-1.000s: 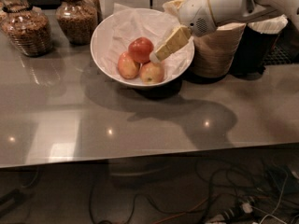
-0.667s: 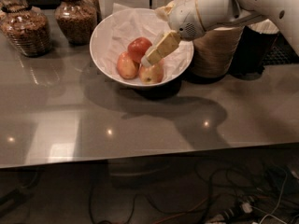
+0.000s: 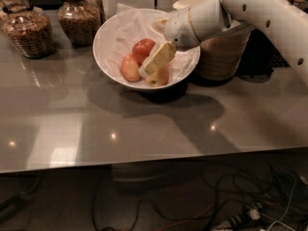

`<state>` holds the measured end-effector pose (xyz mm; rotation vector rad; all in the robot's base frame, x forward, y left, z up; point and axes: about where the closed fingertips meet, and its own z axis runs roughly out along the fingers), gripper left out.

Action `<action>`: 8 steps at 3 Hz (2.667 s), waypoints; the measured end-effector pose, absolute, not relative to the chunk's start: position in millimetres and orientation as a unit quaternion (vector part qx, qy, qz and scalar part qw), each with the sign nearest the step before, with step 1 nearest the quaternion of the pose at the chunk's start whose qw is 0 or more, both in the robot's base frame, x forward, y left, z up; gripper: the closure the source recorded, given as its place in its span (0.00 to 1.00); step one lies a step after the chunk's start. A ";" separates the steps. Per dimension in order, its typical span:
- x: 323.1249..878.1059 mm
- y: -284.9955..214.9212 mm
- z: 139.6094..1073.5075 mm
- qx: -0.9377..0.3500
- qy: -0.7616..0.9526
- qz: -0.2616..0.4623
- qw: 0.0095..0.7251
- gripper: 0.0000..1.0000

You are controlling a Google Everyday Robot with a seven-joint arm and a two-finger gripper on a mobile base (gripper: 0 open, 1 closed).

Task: Pick apple from white bowl

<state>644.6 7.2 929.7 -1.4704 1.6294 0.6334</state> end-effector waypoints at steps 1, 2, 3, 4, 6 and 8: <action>652.1 14.5 918.1 -0.584 0.651 0.259 0.410 0.00; 660.6 24.3 912.2 -0.585 0.648 0.263 0.410 0.13; 662.9 28.2 909.1 -0.586 0.647 0.265 0.410 0.32; 662.8 29.7 906.3 -0.585 0.646 0.266 0.412 0.55; 653.8 29.0 933.6 -0.593 0.626 0.259 0.435 0.99; 605.5 -11.1 972.4 -0.600 0.596 0.294 0.446 1.00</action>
Offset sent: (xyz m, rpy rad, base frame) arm 0.0273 0.0231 -0.0219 0.0151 0.0205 0.0123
